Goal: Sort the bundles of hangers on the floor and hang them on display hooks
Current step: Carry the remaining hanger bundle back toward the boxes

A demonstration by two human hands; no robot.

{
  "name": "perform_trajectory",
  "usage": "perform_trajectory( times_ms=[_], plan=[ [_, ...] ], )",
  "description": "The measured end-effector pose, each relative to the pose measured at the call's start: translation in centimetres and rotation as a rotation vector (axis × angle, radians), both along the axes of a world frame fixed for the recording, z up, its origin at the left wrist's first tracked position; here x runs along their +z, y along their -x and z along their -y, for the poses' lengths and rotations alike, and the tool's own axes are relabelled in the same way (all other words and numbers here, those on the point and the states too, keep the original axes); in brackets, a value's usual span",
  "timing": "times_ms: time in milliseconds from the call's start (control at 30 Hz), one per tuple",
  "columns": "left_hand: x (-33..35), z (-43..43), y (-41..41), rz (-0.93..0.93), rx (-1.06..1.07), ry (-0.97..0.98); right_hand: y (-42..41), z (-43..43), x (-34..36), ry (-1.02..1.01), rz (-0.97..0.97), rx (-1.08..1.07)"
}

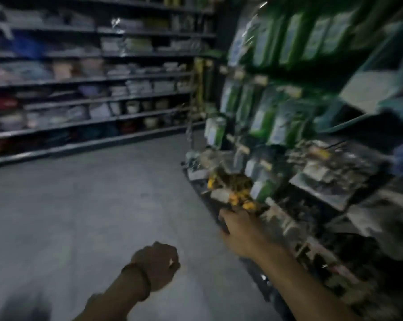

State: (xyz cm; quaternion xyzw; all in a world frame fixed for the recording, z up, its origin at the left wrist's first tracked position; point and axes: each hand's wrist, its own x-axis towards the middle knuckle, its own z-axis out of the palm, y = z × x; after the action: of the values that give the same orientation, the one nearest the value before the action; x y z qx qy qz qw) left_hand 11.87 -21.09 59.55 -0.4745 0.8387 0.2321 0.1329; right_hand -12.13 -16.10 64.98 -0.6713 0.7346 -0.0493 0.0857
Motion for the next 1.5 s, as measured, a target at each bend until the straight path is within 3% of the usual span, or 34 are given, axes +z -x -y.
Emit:
perform_trajectory(
  times_ms=[200, 433, 567, 800, 967, 1100, 1333, 1433, 1500],
  plan=[
    [-12.4, 2.9, -12.5, 0.092, 0.405, -0.212, -8.7, 9.0, -13.8, -0.346, 0.123, 0.24],
    [-22.0, 4.6, -20.5, 0.101, 0.847, -0.482, -17.2, 18.2, -29.5, -0.75, 0.245, 0.363],
    [-29.7, 5.7, -23.4, 0.011, 1.074, -0.566, -23.3, 21.7, -38.5, -0.921, 0.31, 0.363],
    [-45.1, 5.1, -27.6, -0.113, 1.277, -0.71, -34.2, 23.2, -52.9, -1.079, 0.221, 0.424],
    [-56.6, 4.4, -31.7, -0.144, 1.442, -0.816, -40.6, 23.9, -63.4, -1.146, 0.181, 0.302],
    [-69.5, 2.9, -35.5, -0.171, 1.611, -0.845, -45.0, 24.1, -74.6, -1.189, 0.193, 0.206],
    [-80.1, 9.0, -38.4, -0.309, 1.839, -0.781, -51.5, 24.6, -89.9, -1.217, 0.483, -0.147],
    [-85.0, 9.0, -38.4, -0.387, 1.878, -0.819, -51.0, 24.5, -96.5, -1.256, 0.611, -0.36],
    [-86.6, 8.5, -38.5, -0.373, 1.912, -0.769, -50.6, 24.4, -97.8, -1.31, 0.681, -0.384]
  ],
)
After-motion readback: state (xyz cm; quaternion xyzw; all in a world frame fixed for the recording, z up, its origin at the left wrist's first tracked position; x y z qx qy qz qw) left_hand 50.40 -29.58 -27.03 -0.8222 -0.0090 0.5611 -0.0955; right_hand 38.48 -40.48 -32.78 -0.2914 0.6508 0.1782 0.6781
